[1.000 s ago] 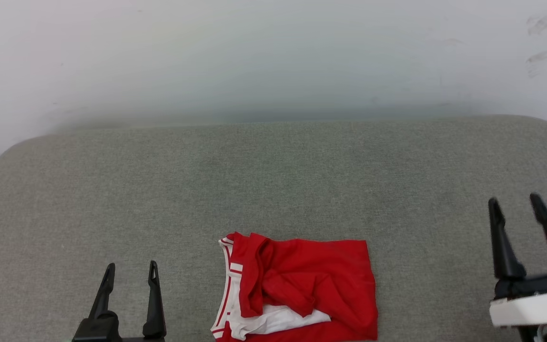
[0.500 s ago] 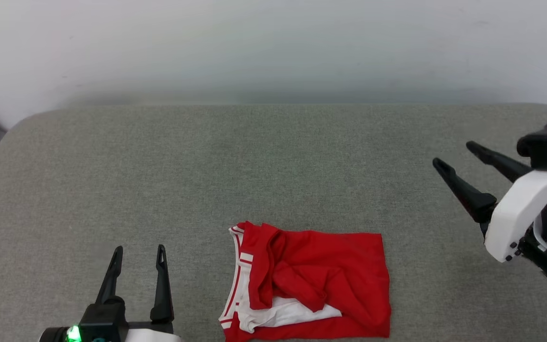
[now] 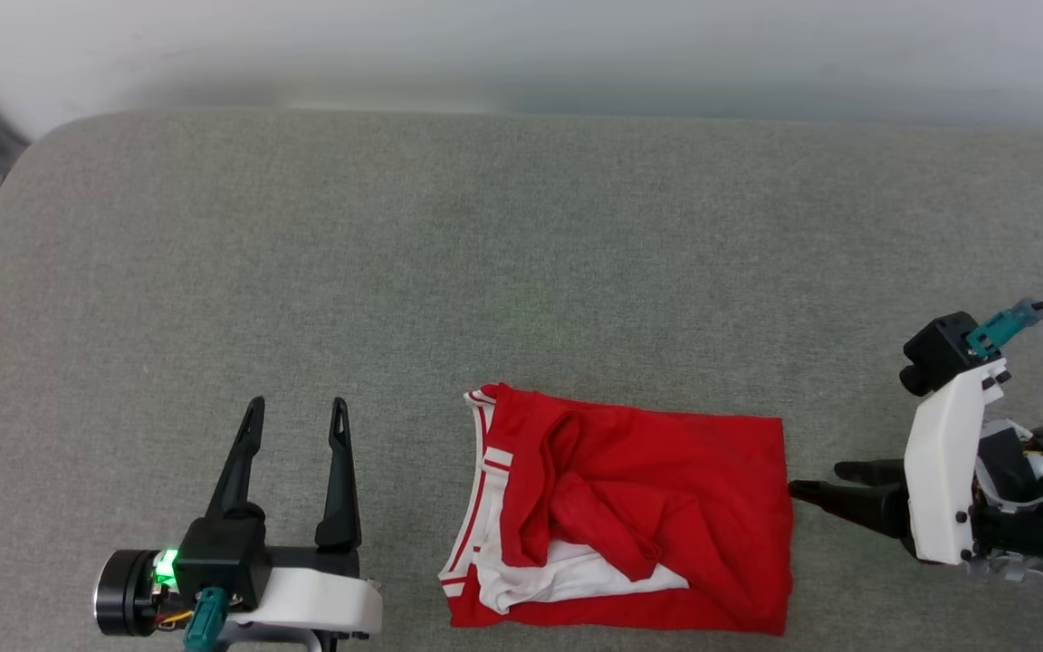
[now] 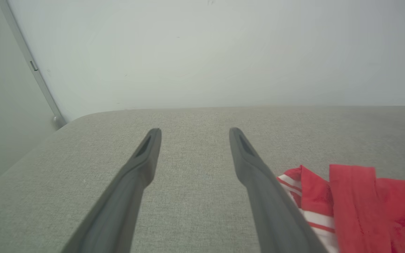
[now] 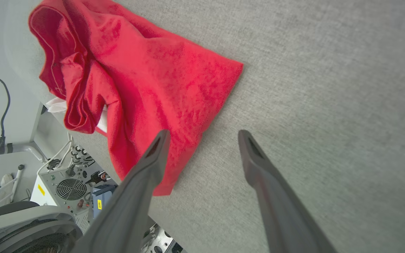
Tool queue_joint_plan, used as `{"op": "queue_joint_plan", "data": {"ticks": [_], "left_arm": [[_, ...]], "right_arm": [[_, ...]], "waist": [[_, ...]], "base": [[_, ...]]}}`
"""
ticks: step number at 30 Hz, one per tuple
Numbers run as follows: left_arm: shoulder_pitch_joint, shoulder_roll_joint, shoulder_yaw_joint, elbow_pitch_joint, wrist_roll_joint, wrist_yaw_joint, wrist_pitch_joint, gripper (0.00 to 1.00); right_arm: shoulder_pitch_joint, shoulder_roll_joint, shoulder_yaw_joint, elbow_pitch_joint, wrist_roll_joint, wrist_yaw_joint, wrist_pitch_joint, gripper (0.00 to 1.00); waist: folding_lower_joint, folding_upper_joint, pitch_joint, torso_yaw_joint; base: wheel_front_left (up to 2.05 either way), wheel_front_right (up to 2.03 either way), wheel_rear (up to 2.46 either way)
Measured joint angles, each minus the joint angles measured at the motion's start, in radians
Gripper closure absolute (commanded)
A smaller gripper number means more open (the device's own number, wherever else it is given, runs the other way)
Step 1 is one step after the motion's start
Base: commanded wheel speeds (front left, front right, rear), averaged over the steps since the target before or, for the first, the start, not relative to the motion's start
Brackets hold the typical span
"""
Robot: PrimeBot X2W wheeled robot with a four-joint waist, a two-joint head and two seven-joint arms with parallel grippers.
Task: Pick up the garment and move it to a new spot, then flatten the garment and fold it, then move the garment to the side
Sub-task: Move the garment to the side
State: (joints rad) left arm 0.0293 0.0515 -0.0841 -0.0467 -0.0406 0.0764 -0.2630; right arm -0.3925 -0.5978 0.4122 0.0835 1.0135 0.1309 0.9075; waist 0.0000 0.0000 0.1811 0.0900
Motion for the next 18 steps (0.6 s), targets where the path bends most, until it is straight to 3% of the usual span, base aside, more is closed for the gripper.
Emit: {"op": "queue_joint_plan", "data": {"ticks": [16,18], "left_arm": [[-0.084,0.0,-0.046,0.01,-0.019,0.029,0.0,0.0],[-0.087,-0.001,-0.052,0.008,-0.019,0.036,0.0,0.0]], "right_arm": [[-0.003,0.087,0.107,0.112,0.068,0.001,-0.064,0.0],[-0.013,0.081,0.129,0.111,0.068,0.001,-0.075,1.0]], "waist": [[0.0,0.0,0.138,0.086],[0.0001,0.0,0.139,0.086]], "base": [[0.0,0.0,0.0],[0.0,0.0,0.0]]}}
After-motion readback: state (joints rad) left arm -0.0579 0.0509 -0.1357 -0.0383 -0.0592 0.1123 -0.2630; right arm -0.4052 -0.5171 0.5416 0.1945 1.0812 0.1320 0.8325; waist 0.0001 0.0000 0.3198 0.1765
